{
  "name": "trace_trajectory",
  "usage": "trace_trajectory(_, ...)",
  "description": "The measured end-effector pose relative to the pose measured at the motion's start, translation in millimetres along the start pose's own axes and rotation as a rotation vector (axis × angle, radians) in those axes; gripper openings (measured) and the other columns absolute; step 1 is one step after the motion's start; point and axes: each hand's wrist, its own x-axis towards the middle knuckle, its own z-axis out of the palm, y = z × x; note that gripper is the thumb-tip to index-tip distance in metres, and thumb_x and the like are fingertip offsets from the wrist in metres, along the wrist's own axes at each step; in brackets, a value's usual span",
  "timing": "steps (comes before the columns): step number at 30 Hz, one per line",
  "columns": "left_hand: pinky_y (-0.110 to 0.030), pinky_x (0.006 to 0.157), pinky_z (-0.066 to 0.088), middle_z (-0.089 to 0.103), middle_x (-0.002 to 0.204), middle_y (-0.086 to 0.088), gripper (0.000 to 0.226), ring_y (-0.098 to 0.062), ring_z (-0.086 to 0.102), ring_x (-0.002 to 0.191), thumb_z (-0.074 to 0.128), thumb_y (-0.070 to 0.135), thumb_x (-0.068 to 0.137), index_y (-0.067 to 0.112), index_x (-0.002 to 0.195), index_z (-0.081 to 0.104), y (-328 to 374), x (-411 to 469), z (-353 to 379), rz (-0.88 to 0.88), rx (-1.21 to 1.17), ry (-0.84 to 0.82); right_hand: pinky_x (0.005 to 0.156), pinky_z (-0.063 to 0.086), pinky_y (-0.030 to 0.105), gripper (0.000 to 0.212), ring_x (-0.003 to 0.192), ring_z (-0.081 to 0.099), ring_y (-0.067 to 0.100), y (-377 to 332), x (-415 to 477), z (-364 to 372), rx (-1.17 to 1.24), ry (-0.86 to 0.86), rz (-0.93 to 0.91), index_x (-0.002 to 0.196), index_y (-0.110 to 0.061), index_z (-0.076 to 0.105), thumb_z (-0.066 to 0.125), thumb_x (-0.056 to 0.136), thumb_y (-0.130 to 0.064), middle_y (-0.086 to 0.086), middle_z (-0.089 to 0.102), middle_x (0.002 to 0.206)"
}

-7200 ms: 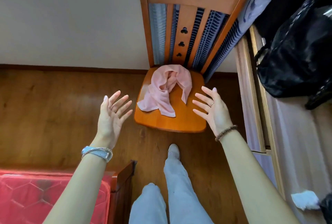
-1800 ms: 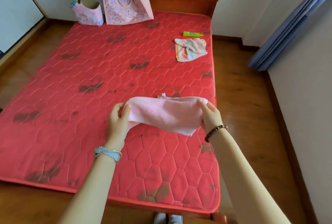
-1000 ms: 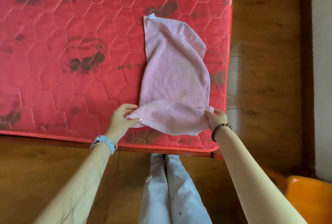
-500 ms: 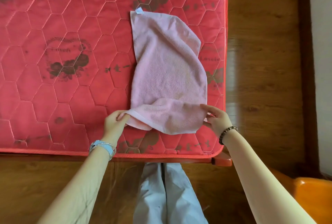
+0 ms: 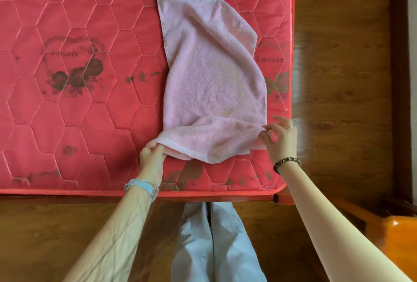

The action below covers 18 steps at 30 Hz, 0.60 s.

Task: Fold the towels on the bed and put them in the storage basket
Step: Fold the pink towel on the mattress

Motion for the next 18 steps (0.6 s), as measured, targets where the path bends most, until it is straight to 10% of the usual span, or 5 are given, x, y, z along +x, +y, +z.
trace_trajectory(5, -0.026, 0.080, 0.055, 0.068, 0.103, 0.002, 0.019, -0.010, 0.065, 0.099, 0.055, 0.027, 0.102, 0.015, 0.113, 0.062, 9.0, -2.3, 0.5, 0.018, 0.002, 0.038, 0.055, 0.034, 0.022, 0.025, 0.059, 0.044, 0.004, -12.7, 0.5, -6.6, 0.234, -0.086, 0.096, 0.075, -0.028, 0.050, 0.051, 0.095, -0.014, -0.009, 0.048, 0.063)
trace_trajectory(9, -0.034, 0.093, 0.051, 0.068, 0.105, -0.006, 0.025, -0.021, 0.064, 0.102, 0.061, 0.026, 0.098, 0.008, 0.116, 0.062, 16.2, 0.3, -14.7, 0.006, 0.017, -0.041, 0.062, 0.033, 0.031, 0.017, 0.067, 0.048, 0.023, 1.5, -3.4, -10.1, 0.187, -0.059, 0.238, 0.083, -0.014, 0.053, 0.049, 0.098, -0.022, -0.005, 0.049, 0.061)
trace_trajectory(14, -0.023, 0.041, 0.034, 0.043, 0.056, -0.002, 0.024, -0.010, 0.039, 0.037, 0.061, 0.027, 0.098, 0.006, 0.087, 0.060, 17.3, 6.1, -38.3, -0.040, 0.385, -0.234, 0.062, 0.033, 0.032, 0.034, 0.071, 0.049, 0.028, 19.6, -11.8, -16.3, 0.096, -0.106, 0.352, 0.067, -0.018, 0.044, 0.049, 0.098, -0.030, -0.002, 0.049, 0.060)
trace_trajectory(18, -0.032, 0.058, 0.059, 0.058, 0.069, -0.006, 0.023, -0.014, 0.062, 0.058, 0.057, 0.020, 0.100, 0.007, 0.081, 0.061, 19.1, 13.4, -35.5, 0.082, 0.487, -0.206, 0.061, 0.036, 0.032, 0.029, 0.077, 0.056, 0.030, 26.4, -10.8, -10.6, 0.003, -0.199, 0.391, 0.075, -0.017, 0.052, 0.049, 0.098, -0.035, 0.002, 0.058, 0.071)
